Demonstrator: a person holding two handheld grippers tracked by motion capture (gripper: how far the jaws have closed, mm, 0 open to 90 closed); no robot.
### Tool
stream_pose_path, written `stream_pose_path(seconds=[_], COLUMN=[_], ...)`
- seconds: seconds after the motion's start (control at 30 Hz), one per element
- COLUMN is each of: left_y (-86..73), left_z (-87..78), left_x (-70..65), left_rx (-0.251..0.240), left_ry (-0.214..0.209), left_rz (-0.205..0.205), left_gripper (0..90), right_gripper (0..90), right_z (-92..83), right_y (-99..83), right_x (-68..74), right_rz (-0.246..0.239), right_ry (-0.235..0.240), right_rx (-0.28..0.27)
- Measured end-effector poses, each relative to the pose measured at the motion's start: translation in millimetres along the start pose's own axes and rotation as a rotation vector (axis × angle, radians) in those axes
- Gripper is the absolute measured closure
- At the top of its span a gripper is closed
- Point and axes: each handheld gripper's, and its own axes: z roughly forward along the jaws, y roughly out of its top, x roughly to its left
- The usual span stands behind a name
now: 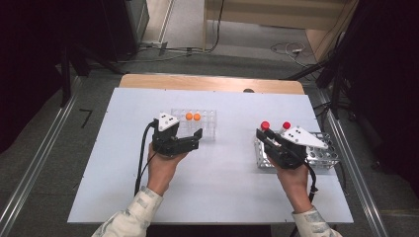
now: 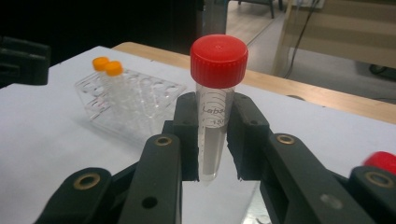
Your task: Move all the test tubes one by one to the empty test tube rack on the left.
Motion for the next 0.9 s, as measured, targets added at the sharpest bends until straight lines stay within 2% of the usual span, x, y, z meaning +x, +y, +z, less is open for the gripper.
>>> stream_pose_path(seconds=[0.2,0.63,0.9], left_y=[-0.4,-1.9,-2.0], left_z=[-1.4,-1.1,-2.2], left_x=[-1.1,-7.5,-12.4], left_rx=[-0.001,-0.001,-0.010], left_ry=[-0.005,-0.025,-0.050], left_rz=[0.001,0.007,0.012], left_gripper=[18.3,18.6,21.6], right_gripper=[71.7,71.7,71.8], right_z=[14.2,42.3,57.1], right_y=[-7.0,-18.4,-21.0], right_x=[14.0,41.0,56.8], right_rz=[-0.009,-0.041,-0.053], right_ry=[0.050,0.108,0.144], right_rx=[0.039,0.104,0.124])
